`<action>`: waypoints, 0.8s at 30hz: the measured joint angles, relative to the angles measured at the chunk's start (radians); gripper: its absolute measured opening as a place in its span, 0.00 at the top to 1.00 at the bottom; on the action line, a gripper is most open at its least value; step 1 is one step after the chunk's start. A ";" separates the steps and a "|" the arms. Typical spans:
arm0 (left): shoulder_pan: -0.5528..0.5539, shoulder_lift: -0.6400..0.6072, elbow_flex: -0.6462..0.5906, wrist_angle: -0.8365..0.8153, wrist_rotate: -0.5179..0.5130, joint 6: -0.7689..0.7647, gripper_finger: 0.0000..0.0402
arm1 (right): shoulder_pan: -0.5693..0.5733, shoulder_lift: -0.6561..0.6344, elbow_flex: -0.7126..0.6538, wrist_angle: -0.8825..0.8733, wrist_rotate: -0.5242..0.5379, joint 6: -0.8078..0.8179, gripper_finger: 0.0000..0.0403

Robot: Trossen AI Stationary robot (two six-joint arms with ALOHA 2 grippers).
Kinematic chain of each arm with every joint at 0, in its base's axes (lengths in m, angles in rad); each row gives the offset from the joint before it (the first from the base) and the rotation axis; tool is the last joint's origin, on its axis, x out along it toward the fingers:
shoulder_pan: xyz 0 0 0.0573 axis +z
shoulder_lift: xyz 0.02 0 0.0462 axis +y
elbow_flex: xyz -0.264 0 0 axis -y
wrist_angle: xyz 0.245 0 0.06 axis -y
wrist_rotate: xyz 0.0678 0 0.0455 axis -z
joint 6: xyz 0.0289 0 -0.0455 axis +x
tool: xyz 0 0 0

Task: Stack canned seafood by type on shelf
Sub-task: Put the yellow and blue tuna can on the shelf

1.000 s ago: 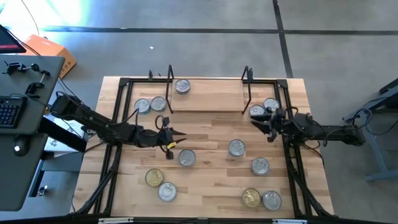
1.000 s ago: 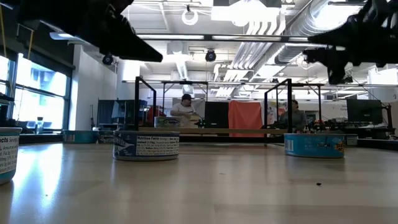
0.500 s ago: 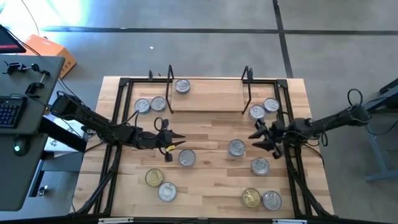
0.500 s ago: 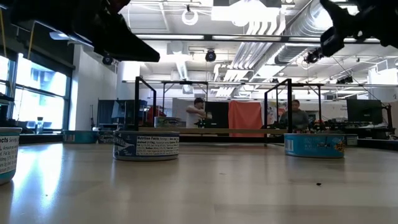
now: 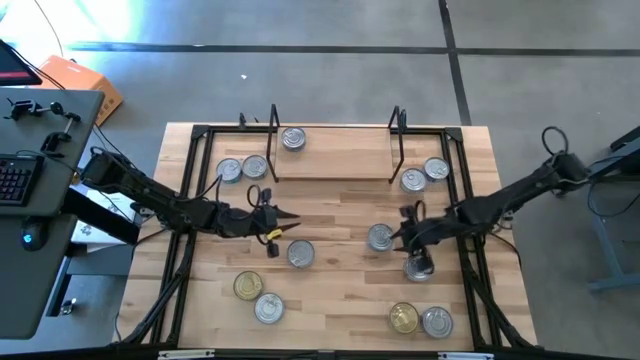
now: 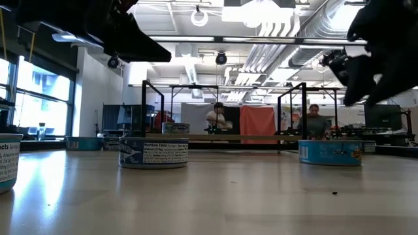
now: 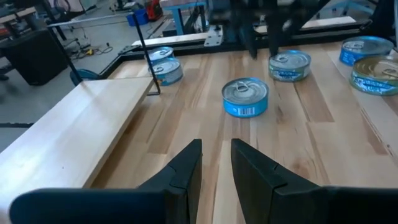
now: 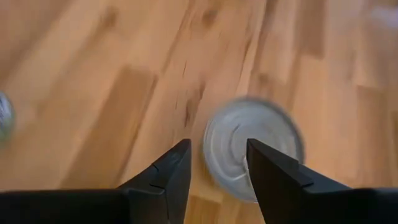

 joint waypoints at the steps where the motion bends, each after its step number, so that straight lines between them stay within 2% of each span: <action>1: 0.002 0.000 0.000 0.003 0.000 0.000 0.81 | 0.000 0.038 0.000 0.000 0.006 -0.019 0.64; 9: 0.006 0.000 0.000 0.003 0.000 0.000 0.81 | 0.000 0.267 0.001 0.116 0.053 -0.130 0.66; 12: 0.006 0.000 0.000 0.005 0.000 0.000 0.81 | -0.001 0.332 0.005 0.208 0.078 -0.155 0.74; 18: 0.006 0.000 0.000 0.005 0.000 0.000 0.81 | -0.005 0.471 0.008 0.382 0.190 -0.227 0.96; 20: 0.006 0.000 0.000 0.006 0.000 0.000 0.81 | -0.005 0.513 0.008 0.453 0.196 -0.258 0.98; 24: 0.006 0.000 0.000 0.006 0.000 0.000 0.81 | -0.008 0.571 0.037 0.527 0.210 -0.185 0.97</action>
